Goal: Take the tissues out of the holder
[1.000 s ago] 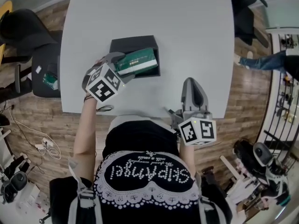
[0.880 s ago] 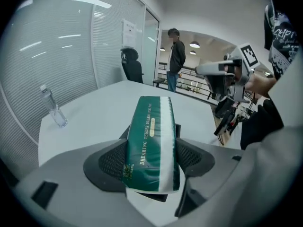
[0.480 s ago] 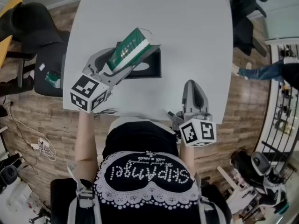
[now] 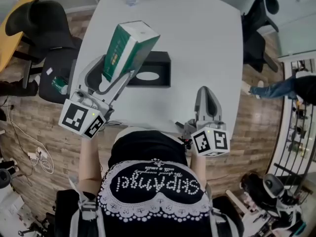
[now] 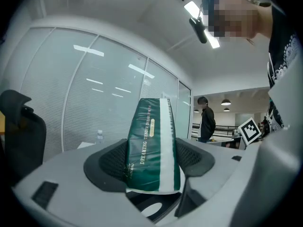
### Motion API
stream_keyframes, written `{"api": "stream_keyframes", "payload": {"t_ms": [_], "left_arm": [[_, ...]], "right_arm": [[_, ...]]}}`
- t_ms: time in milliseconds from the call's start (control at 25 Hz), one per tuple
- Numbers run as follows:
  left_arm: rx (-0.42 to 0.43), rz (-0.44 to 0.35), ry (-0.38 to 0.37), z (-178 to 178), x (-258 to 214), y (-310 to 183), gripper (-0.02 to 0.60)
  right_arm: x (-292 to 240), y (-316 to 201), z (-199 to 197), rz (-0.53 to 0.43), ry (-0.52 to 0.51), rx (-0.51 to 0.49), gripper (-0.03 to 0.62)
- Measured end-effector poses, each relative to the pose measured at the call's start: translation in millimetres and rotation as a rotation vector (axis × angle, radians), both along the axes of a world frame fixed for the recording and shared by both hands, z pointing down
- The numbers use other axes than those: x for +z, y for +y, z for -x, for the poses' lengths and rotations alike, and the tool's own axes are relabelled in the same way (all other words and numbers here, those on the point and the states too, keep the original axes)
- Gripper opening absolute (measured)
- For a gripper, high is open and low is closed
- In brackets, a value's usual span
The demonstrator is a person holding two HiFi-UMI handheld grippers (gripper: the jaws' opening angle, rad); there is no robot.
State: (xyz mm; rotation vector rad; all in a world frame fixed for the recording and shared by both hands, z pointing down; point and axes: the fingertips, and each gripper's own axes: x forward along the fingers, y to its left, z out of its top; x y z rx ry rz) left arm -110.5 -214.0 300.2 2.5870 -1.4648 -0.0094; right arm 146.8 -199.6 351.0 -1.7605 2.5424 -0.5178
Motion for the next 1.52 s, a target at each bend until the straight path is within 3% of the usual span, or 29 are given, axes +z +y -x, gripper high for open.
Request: {"api": "stream_keyframes", "payload": {"t_ms": [200,480,1320,1520], "left_arm": [[-0.070,-0.070,0.020,9,-23,31,0.333],[-0.139,-0.110,0.195,17,-41,72,0.333],[-0.041,-0.109,0.248,4,-31,78,0.333],[-0.048,-0.114,0.262,4,-32,80,0.333]], "right_arm": [[-11,4,-3,-0.035,-0.011,-0.013,0.032],[-21,18,-8,-0.058,-0.020,-0.026,0.032],[-24,39,-8,-0.080,0.004,0.037,0.034],[-25,46,1,-0.078,0.014,0.011,0.032]]}}
